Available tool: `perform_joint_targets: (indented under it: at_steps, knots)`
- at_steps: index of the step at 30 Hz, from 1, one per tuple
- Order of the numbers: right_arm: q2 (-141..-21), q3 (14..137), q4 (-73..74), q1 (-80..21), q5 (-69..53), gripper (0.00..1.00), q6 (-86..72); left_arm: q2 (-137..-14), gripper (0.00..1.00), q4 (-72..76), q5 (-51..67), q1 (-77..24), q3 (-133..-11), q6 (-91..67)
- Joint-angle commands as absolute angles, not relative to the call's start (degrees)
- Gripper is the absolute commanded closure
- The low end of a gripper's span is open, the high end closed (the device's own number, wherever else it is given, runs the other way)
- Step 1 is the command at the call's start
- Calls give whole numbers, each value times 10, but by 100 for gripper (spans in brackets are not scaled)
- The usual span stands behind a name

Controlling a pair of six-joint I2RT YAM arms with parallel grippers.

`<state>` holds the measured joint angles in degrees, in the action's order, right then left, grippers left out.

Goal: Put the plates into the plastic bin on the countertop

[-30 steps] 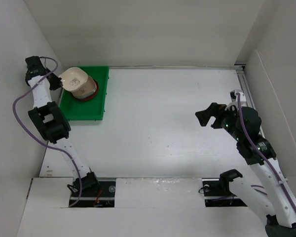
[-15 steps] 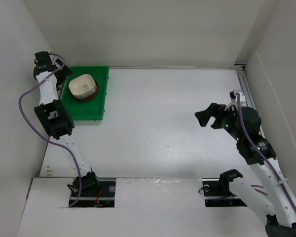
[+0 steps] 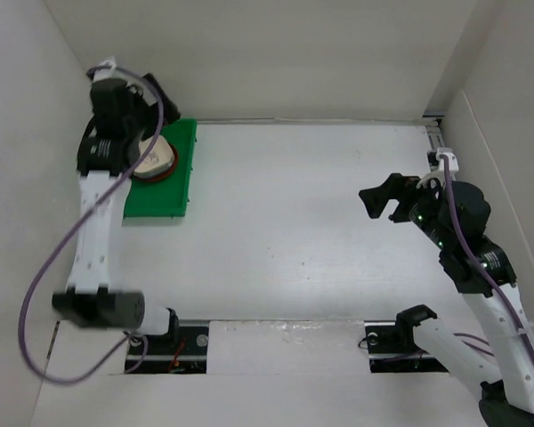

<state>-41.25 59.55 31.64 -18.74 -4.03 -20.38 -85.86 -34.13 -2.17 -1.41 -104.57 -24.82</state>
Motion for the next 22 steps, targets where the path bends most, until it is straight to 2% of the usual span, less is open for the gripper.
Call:
perform_joint_targets:
  at_steps: [1, 5, 12, 22]
  knots:
    - [-415, 672, 352, -202, -11, 0, -186, -695, 0, -295, -44, 26, -886, -258]
    - [-415, 735, 394, -214, 0, 0, -175, -478, 0, -253, -49, 26, -747, -252]
    - [-379, 810, 451, -220, 20, 0, -146, -263, 0, -270, -43, 26, -602, -259]
    - [-338, 804, 483, -220, 27, 0, -146, -206, 0, -300, -45, 26, -571, -252]
